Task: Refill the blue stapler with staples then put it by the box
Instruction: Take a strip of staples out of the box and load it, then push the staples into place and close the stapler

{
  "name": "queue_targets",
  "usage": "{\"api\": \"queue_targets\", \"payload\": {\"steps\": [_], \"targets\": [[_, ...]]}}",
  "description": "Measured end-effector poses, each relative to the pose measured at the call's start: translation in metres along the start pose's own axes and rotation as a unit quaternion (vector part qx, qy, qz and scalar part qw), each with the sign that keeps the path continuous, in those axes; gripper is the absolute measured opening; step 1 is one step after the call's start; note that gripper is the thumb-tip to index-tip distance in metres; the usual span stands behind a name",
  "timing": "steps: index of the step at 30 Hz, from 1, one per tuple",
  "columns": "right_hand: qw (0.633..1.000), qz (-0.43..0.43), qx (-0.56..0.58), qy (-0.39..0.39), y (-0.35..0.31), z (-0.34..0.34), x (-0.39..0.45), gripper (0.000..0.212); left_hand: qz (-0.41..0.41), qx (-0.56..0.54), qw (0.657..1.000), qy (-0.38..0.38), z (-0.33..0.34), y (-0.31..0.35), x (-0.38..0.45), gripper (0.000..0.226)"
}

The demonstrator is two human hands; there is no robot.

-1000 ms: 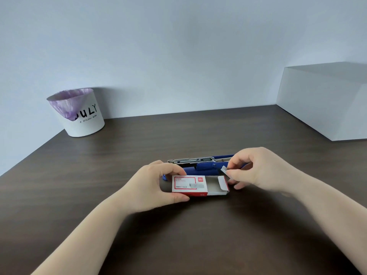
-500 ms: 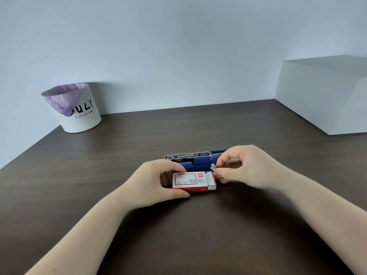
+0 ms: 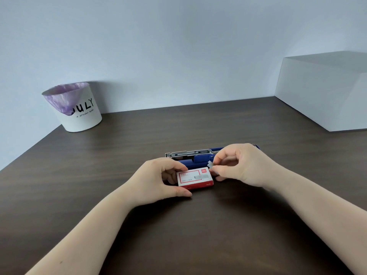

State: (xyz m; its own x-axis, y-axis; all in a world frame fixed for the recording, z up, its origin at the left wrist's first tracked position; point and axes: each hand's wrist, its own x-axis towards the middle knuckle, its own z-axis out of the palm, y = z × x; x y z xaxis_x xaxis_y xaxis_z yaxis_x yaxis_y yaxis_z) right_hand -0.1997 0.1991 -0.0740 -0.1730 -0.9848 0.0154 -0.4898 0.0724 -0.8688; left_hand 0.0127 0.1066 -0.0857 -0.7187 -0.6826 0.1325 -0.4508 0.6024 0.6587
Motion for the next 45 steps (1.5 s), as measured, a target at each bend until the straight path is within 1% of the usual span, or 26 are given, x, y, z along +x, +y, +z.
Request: {"api": "queue_targets", "payload": {"steps": [2, 6, 11, 14, 15, 17, 19, 20, 22, 24, 25, 27, 30, 32, 36, 45], "targets": [[1.000, 0.004, 0.006, 0.001, 0.000, -0.001, -0.001, 0.004, -0.001, -0.014, 1.000, -0.002, 0.000, -0.001, -0.001, 0.050], [0.999, -0.019, -0.038, -0.008, -0.002, -0.005, -0.002, 0.008, 0.002, -0.013, 1.000, -0.002, 0.001, -0.001, -0.001, 0.050], [0.997, -0.040, -0.065, -0.011, -0.002, -0.004, 0.001, 0.007, 0.009, -0.021, 1.000, 0.004, 0.003, -0.002, -0.002, 0.050], [0.995, -0.061, -0.079, -0.023, -0.005, -0.001, 0.000, 0.010, 0.019, -0.007, 1.000, 0.021, 0.000, 0.000, -0.006, 0.050], [0.994, -0.066, -0.085, -0.022, -0.006, -0.001, 0.001, 0.009, 0.020, -0.006, 0.999, 0.031, -0.001, -0.001, -0.007, 0.047], [0.991, -0.084, -0.100, -0.017, -0.008, 0.000, 0.004, 0.005, 0.015, -0.019, 0.997, 0.068, -0.003, -0.003, -0.009, 0.033], [0.986, -0.106, -0.130, -0.013, -0.011, 0.000, 0.008, 0.004, 0.003, -0.046, 0.991, 0.126, -0.004, -0.005, -0.007, 0.015], [0.983, -0.115, -0.144, -0.011, -0.012, 0.000, 0.009, 0.006, -0.004, -0.058, 0.986, 0.158, -0.004, -0.007, -0.005, 0.012], [0.976, -0.133, -0.173, 0.001, -0.015, -0.002, 0.014, 0.010, -0.008, -0.053, 0.975, 0.215, -0.005, -0.011, -0.002, 0.011], [0.963, -0.156, -0.220, 0.023, -0.020, -0.003, 0.018, 0.015, 0.000, -0.012, 0.971, 0.239, -0.006, -0.014, 0.001, 0.017], [0.955, -0.168, -0.244, 0.027, -0.022, -0.003, 0.021, 0.017, 0.003, 0.005, 0.972, 0.236, -0.006, -0.016, 0.002, 0.025], [0.939, -0.184, -0.292, 0.016, -0.025, -0.001, 0.027, 0.019, -0.003, 0.021, 0.979, 0.205, -0.004, -0.018, 0.004, 0.042], [0.917, -0.191, -0.351, -0.002, -0.026, 0.004, 0.035, 0.019, -0.018, 0.054, 0.988, 0.146, 0.000, -0.018, 0.006, 0.055], [0.912, -0.185, -0.367, -0.005, -0.026, 0.006, 0.039, 0.017, -0.024, 0.082, 0.988, 0.130, 0.002, -0.020, 0.007, 0.056], [0.903, -0.191, -0.384, 0.001, -0.029, 0.007, 0.043, 0.017, -0.033, 0.106, 0.987, 0.117, 0.002, -0.023, 0.010, 0.052], [0.896, -0.191, -0.400, -0.020, -0.027, 0.009, 0.046, 0.018, -0.029, 0.092, 0.988, 0.117, 0.001, -0.025, 0.012, 0.049]]}}
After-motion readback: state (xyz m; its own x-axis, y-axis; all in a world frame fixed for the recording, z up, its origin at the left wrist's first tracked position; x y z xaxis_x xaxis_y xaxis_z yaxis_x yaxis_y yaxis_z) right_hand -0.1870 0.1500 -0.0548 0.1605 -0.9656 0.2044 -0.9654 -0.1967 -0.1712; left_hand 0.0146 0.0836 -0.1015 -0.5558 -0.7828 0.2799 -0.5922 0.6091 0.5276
